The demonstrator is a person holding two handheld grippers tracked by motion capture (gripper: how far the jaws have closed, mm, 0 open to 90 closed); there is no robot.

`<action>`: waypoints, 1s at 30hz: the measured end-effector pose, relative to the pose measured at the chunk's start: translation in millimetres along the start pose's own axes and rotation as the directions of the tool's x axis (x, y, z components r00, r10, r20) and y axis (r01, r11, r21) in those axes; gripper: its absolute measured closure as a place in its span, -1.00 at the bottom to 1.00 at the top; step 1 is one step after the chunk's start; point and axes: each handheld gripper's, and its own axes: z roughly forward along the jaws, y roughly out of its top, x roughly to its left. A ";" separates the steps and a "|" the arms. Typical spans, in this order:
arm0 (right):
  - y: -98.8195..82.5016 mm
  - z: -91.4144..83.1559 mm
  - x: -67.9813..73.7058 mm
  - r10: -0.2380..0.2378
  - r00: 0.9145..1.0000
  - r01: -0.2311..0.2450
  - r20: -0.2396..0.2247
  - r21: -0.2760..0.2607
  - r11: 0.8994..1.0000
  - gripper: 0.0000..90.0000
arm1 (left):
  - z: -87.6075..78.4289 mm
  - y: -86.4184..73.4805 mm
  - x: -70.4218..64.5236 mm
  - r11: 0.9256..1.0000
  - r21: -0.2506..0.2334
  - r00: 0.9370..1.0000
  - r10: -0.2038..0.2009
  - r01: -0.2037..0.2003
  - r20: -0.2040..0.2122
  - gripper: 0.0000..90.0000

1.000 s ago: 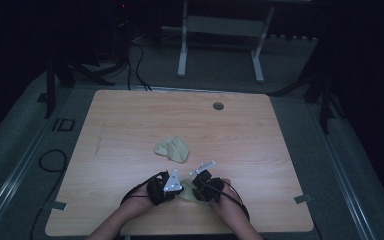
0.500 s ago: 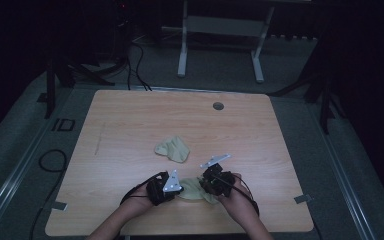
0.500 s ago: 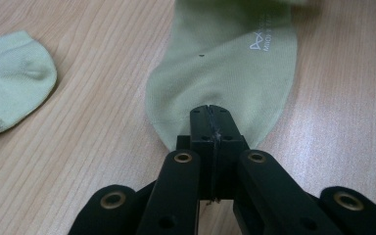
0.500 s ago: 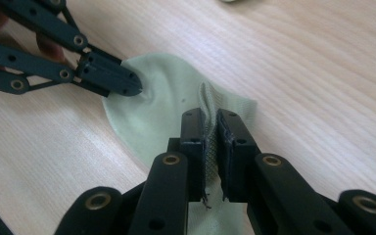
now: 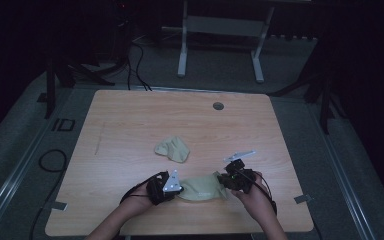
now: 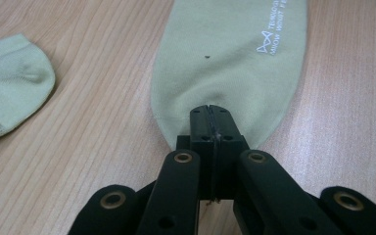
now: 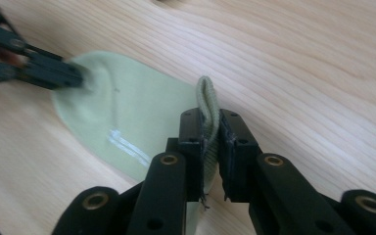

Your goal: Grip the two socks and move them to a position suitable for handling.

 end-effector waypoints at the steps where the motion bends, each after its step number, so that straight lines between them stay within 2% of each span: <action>1: 0.0 0.0 0.0 0.000 1.000 0.000 0.000 0.000 1.000 0.79 | 0.0 0.0 0.0 1.000 0.000 1.000 0.000 0.000 0.000 0.99; 2: -3.8 1.1 -7.4 0.021 1.000 -0.021 0.007 0.010 1.000 0.78 | -0.1 0.1 0.5 1.000 0.002 1.000 0.001 -0.001 0.003 0.99; 6: -9.5 2.6 -16.7 0.044 0.999 -0.044 0.013 0.020 0.999 0.79 | -0.1 0.9 1.7 1.000 0.009 1.000 0.015 -0.015 0.012 0.99; 8: -13.4 4.2 -24.5 0.061 0.998 -0.063 0.035 0.030 0.998 0.78 | 0.0 1.2 2.6 1.000 0.010 1.000 0.018 -0.018 0.018 0.99; 11: -14.4 1.9 -29.4 0.081 0.996 -0.081 0.042 0.003 0.997 0.63 | 0.4 2.0 3.3 1.000 0.013 1.000 0.022 -0.022 0.019 0.99; 15: -11.6 -0.9 -23.1 0.048 0.998 -0.048 0.037 -0.015 0.999 0.78 | 1.1 2.5 2.5 1.000 0.010 1.000 0.016 -0.016 0.015 0.99; 16: -10.0 2.2 -16.8 0.027 0.999 -0.027 0.024 -0.011 1.000 0.86 | 1.0 2.5 2.4 1.000 0.011 1.000 0.016 -0.016 0.014 0.98; 18: -9.7 5.3 -14.0 0.013 1.000 -0.013 0.019 -0.002 1.000 0.91 | 0.7 2.3 2.5 1.000 0.014 1.000 0.020 -0.020 0.012 0.99; 19: -10.4 14.2 -9.3 -0.002 1.000 0.001 0.013 0.015 1.000 0.94 | 0.6 2.2 2.8 1.000 0.014 1.000 0.022 -0.022 0.011 0.98; 21: -10.9 17.9 -8.4 -0.008 1.000 0.007 0.012 0.026 1.000 0.95 | 0.7 1.9 3.0 1.000 0.012 1.000 0.020 -0.020 0.010 0.98; 22: -13.6 28.1 -8.1 -0.016 1.000 0.015 0.019 0.059 0.998 0.95 | 0.7 1.7 3.6 1.000 0.012 1.000 0.018 -0.018 0.012 0.98; 25: -16.7 35.0 -9.6 -0.021 0.999 0.018 0.031 0.088 0.996 0.96 | 0.5 1.2 4.5 1.000 0.011 1.000 0.010 -0.010 0.017 0.98; 30: -21.4 33.5 -16.7 -0.011 0.999 0.007 0.038 0.096 0.995 1.00 | 1.1 1.9 4.2 1.000 0.011 1.000 -0.001 0.001 0.017 0.98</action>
